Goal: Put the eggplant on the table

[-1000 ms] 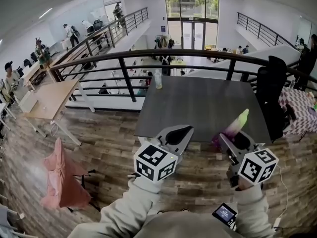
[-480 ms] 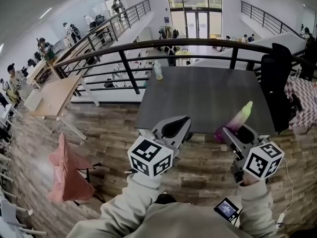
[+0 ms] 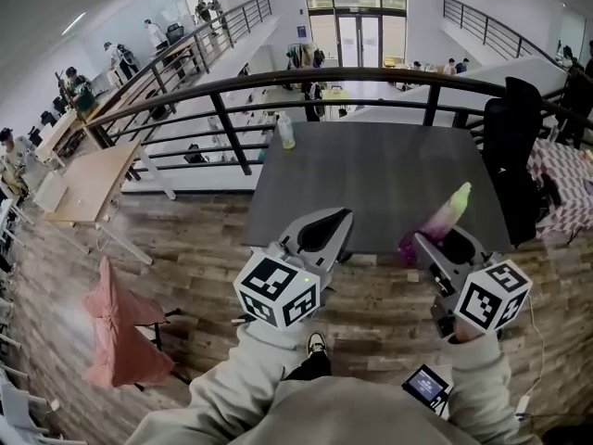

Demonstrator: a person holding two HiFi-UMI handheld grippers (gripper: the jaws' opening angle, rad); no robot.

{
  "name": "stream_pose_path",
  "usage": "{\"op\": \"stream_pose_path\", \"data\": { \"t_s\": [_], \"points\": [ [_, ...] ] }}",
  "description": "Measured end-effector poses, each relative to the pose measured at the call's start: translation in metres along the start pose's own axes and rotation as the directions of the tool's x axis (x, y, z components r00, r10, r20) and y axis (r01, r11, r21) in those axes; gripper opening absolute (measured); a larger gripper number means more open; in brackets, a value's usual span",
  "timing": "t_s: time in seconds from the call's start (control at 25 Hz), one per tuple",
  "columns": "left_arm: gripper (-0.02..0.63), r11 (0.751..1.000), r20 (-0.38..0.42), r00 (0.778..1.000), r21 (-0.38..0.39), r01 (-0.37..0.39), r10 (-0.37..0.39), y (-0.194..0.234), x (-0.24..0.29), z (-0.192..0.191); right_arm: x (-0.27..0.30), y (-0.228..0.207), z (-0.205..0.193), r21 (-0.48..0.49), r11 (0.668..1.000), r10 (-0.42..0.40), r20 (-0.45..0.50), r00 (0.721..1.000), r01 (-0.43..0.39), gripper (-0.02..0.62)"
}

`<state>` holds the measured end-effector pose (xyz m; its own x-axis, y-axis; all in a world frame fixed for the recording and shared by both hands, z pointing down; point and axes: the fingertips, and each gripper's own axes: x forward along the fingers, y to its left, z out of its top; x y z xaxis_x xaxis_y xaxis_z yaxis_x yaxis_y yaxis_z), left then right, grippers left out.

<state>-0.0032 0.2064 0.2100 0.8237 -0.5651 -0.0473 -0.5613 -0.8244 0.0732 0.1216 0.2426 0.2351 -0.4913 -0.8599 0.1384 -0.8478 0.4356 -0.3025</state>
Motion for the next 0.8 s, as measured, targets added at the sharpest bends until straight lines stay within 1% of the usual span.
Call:
{"op": "stream_pose_path", "data": {
  "t_s": [0.2,0.48,0.64,0.8],
  "points": [
    [0.003,0.999,-0.003,0.999,-0.005,0.038,-0.038,0.022,0.019,0.0,0.027,-0.011,0.007,-0.01,1.0,-0.007,-0.013,1.0,0.006,0.229],
    [0.003,0.995,-0.033,0.996,-0.055,0.078,-0.08,0.077,0.045,-0.018,0.082,-0.027,0.001,0.006,0.999,-0.036,-0.048,0.998,0.036,0.229],
    [0.002,0.994,-0.027,0.995,-0.059,0.091,-0.093,0.11,0.06,-0.022,0.114,-0.035,0.007,-0.002,0.999,-0.05,-0.07,0.996,0.05,0.229],
    [0.002,0.99,-0.036,0.991,-0.063,0.124,-0.127,0.149,0.065,-0.033,0.156,-0.035,0.002,-0.005,0.998,-0.067,-0.089,0.994,0.066,0.229]
  ]
}}
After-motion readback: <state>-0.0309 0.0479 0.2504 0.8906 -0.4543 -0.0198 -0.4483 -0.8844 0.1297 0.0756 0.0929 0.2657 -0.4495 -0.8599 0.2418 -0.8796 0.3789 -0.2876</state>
